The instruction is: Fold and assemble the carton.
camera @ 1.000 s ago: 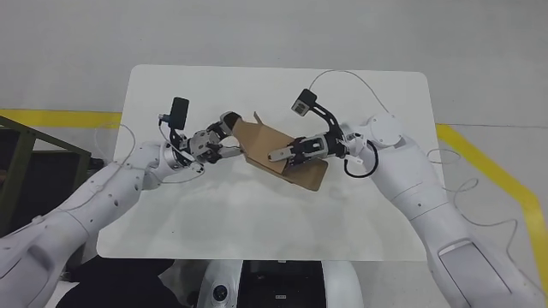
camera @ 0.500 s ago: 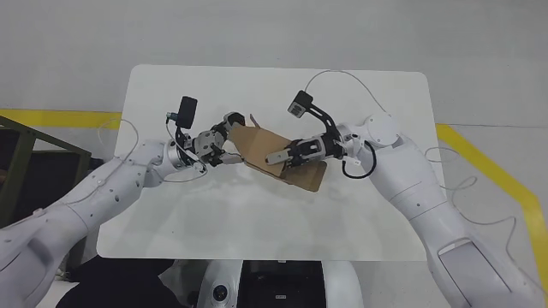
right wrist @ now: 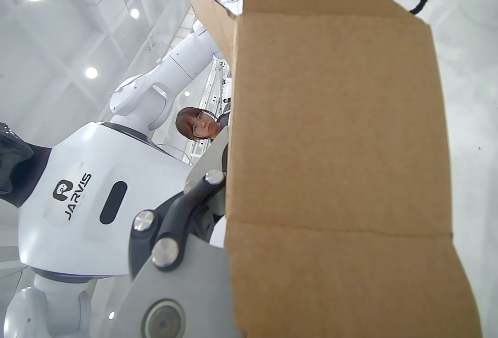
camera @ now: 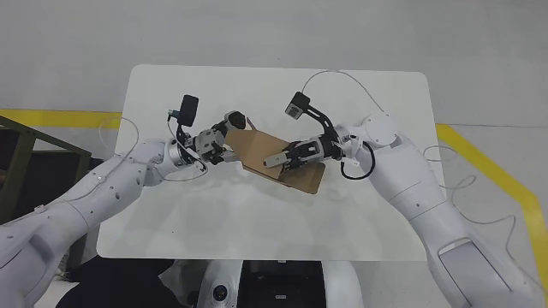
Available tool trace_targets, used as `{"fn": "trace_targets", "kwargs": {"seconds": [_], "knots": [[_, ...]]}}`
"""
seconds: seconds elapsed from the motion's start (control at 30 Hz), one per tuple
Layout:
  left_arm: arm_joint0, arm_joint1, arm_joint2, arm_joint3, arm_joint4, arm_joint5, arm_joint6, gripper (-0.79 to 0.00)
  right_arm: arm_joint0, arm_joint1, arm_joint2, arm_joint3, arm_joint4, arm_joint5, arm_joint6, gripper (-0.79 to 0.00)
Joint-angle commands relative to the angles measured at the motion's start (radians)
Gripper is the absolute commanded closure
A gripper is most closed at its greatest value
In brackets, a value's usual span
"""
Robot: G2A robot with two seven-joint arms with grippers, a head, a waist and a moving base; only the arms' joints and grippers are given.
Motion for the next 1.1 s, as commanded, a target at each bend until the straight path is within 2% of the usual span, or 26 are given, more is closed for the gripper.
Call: {"fn": "trace_targets", "kwargs": {"seconds": [0.0,0.47,1.07], "knots": [[-0.004,0.0,0.004,0.0,-0.007,0.0,-0.008,-0.785,0.001,0.0,-0.002,0.0,-0.001,-0.001,-0.001,0.0],[-0.015,0.004,0.021,-0.013,-0.028,0.0,-0.045,-0.785,0.002,0.004,-0.011,-0.003,0.001,-0.005,-0.005,0.0],[0.001,0.031,-0.008,0.004,-0.005,0.0,0.034,-0.785,-0.002,0.01,-0.015,-0.019,0.017,0.004,0.004,0.0]]}}
